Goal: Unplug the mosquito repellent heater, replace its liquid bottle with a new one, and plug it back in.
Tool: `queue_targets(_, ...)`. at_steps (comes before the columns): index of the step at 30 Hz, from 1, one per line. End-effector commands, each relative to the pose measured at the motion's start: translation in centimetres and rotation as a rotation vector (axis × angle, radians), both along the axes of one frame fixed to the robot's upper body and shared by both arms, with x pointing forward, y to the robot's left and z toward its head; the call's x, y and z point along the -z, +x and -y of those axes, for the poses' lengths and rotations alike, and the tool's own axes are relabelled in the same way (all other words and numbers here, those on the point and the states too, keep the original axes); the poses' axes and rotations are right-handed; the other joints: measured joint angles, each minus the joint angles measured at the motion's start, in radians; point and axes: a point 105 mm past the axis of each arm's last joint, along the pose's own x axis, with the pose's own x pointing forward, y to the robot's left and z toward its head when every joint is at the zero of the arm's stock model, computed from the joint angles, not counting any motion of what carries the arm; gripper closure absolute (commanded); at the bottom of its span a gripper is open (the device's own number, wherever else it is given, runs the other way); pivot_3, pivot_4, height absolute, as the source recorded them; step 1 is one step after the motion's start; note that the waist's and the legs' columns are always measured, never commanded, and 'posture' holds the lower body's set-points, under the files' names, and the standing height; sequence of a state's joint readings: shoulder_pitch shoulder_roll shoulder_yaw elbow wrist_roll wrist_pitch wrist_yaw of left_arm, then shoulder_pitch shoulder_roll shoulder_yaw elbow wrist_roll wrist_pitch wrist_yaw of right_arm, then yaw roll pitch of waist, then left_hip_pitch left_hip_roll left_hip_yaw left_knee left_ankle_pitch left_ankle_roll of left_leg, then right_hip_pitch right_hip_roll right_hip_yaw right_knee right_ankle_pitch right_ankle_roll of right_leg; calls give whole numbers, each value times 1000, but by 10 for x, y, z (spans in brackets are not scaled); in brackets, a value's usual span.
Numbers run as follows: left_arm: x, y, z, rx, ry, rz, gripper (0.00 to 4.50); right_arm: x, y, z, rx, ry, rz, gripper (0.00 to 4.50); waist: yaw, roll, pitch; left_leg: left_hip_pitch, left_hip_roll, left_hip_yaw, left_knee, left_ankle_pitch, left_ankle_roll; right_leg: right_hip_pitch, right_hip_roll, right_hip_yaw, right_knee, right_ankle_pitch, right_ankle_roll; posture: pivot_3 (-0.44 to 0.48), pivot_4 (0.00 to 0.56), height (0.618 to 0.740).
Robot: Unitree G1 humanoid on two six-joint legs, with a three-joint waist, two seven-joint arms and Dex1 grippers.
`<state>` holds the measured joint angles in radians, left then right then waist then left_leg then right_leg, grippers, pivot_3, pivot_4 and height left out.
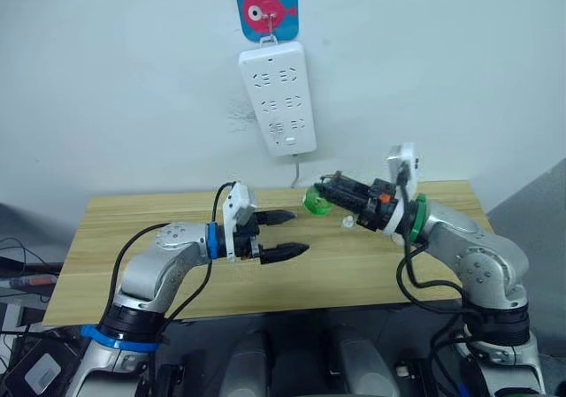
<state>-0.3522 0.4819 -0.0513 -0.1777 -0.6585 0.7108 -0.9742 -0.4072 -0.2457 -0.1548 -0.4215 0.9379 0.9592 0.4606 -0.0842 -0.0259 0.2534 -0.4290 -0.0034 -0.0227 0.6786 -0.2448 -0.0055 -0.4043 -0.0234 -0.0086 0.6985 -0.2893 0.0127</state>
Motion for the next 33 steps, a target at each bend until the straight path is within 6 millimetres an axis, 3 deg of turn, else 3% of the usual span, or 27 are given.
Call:
queue_targets(1, -30, -9, 10, 28, -119, -43, 45, -15, -4, 3, 9, 157, -74, 3668, -2, 0, 0, 0, 0, 0, 0, 0, 0, 0, 0, 0, 0, 0, 0, -186, 201, 740)
queue_targets(5, -48, -12, 15, 38, -230, -137, 45, -18, -4, 5, 20, 256, -153, 3668, -3, 0, 0, 0, 0, 0, 0, 0, 0, 0, 0, 0, 1, 0, 0, -182, 199, 740)
queue_targets(18, -69, -3, 20, -8, -444, -281, 45, -26, -12, -1, -20, 344, -238, 3668, -3, 1, -1, 0, 0, 1, 0, 0, 0, 0, 0, 1, 1, 0, 0, -189, 197, 740)
queue_targets(29, -74, -4, 22, -4, -494, -328, 45, -29, -11, -2, -9, 392, -277, 3668, -3, 1, -1, 0, 0, 1, 0, 0, 0, 0, 1, 1, 0, 0, 0, -190, 200, 740)
queue_targets(33, -76, -2, 24, -10, -517, -338, 941, -29, -12, -4, -17, 397, -288, 3668, -3, 1, -1, 0, 0, 1, 0, 0, 0, 0, 1, 1, 0, 0, 0, -190, 199, 740)
